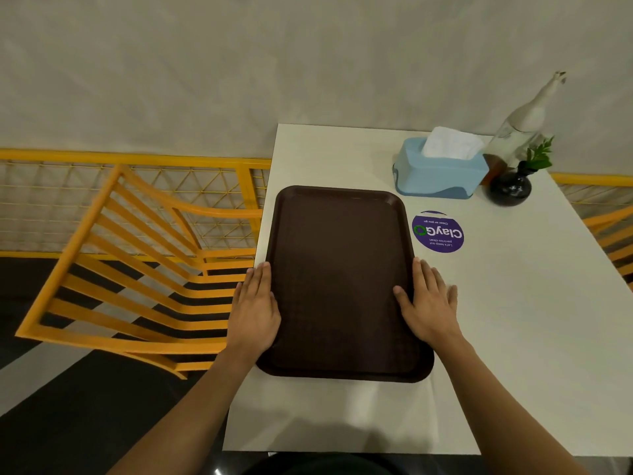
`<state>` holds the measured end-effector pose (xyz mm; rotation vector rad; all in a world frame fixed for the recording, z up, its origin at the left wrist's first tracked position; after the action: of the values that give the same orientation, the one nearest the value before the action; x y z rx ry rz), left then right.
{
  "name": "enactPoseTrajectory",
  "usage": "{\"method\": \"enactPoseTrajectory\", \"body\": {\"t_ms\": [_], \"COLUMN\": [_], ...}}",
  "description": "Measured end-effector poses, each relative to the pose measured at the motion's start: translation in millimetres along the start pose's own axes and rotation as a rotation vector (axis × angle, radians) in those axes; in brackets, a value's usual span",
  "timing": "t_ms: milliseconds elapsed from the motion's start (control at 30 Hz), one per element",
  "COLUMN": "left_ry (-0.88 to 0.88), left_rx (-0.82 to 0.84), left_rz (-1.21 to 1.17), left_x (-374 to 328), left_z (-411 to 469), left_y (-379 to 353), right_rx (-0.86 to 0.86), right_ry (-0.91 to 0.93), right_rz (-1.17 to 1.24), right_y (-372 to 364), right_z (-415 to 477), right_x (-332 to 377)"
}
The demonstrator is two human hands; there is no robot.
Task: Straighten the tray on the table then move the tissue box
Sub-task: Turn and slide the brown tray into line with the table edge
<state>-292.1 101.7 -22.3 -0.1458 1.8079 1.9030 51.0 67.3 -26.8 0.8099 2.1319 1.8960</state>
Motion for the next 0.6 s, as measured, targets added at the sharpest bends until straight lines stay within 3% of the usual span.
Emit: {"method": "enactPoseTrajectory", "body": {"t_ms": [600], "left_ry": [0.016], "left_rx": [0.000], "left_rz": [-0.064], "left_x": [1], "left_z": [-14], "left_y": [-1], "right_rx": [0.007], "right_ry": [0.041], "right_rz": [0.016], "right_y": [-5], "right_z": [-14], "right_x": [2]}}
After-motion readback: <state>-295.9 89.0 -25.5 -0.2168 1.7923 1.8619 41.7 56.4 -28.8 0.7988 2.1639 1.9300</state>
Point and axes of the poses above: each hand's wrist, its own z-axis towards the middle knuckle, its own y-axis out of the back of the hand, x = y × z, the point moved 8 cm from there along z, towards the middle knuckle, and after that the axes turned 12 degrees about -y, right-handed, at the moved point
